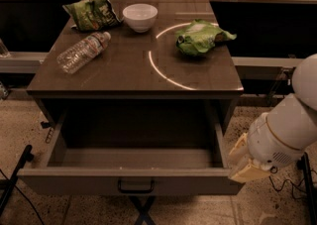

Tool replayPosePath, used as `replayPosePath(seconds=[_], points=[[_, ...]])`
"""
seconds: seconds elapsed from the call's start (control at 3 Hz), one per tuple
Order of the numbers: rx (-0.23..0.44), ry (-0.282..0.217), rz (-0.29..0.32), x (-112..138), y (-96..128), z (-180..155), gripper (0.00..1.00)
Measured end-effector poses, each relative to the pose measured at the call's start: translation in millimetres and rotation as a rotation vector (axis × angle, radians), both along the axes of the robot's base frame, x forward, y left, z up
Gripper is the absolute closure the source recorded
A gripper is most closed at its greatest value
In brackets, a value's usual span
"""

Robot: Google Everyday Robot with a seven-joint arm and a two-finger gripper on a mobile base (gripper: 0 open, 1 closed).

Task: Close top drawer

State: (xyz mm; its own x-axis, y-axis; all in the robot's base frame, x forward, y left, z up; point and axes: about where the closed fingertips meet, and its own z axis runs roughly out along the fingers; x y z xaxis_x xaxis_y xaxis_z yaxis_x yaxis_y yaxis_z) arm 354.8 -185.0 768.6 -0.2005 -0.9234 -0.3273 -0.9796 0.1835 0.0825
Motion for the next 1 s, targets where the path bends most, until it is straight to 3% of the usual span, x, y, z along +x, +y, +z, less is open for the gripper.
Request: replayPosePath(seconds=[0.33, 0.67, 1.0], points=[[0.025, 0.05, 0.046, -16, 2, -20, 0.84], [0.047, 0.069, 0.083, -31, 13, -40, 1.0], [0.079, 0.022, 0.071, -41, 38, -79, 1.0]])
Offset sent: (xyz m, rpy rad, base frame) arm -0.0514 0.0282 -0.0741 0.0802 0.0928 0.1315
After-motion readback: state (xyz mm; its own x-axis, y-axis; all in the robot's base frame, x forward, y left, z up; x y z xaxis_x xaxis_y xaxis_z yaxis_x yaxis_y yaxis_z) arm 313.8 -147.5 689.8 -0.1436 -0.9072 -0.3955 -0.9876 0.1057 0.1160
